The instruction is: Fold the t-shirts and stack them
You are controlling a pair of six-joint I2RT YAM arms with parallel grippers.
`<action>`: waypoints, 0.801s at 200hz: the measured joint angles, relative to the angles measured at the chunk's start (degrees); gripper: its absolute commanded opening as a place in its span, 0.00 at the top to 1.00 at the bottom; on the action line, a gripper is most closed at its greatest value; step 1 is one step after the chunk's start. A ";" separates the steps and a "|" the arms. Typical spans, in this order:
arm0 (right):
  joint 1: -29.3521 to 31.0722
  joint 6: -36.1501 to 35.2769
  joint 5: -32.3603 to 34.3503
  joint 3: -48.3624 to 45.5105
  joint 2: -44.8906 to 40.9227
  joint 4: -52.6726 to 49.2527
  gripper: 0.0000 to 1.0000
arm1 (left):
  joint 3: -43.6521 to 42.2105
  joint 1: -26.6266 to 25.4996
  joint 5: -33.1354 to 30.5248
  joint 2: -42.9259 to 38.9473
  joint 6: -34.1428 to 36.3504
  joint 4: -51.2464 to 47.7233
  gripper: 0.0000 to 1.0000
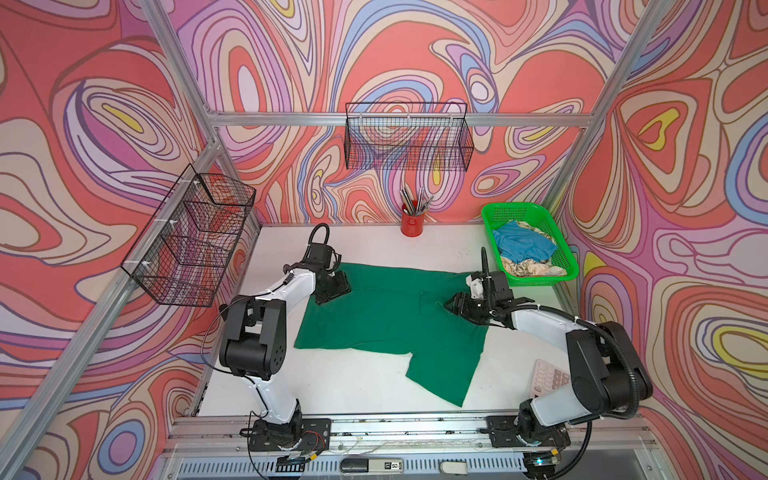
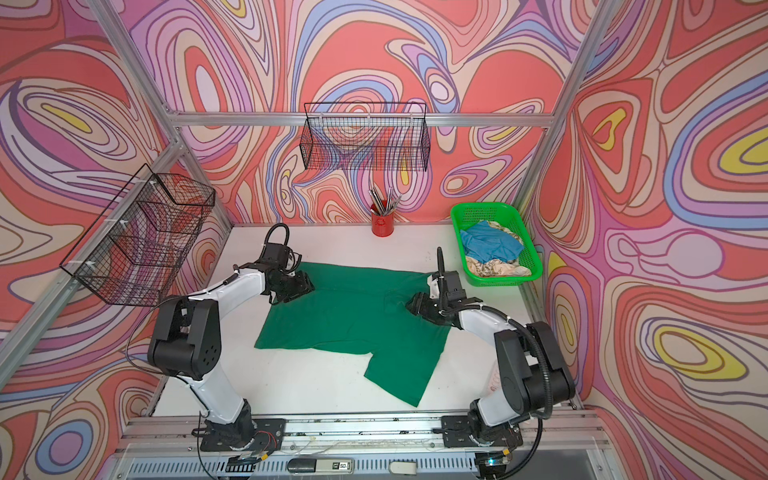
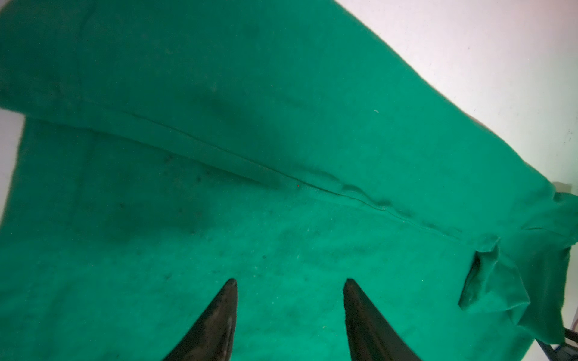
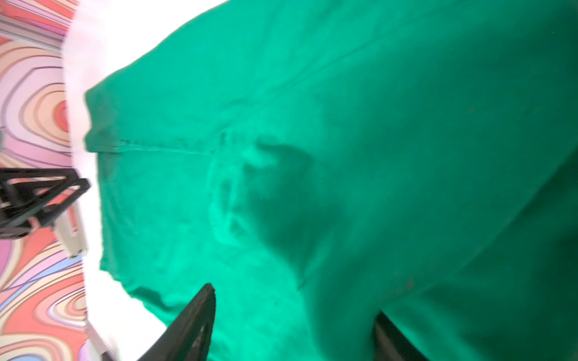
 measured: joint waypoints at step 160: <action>-0.35 0.52 9.29 -2.21 -8.85 -11.96 0.39 | -1.31 -0.11 0.04 -0.92 0.00 0.07 0.43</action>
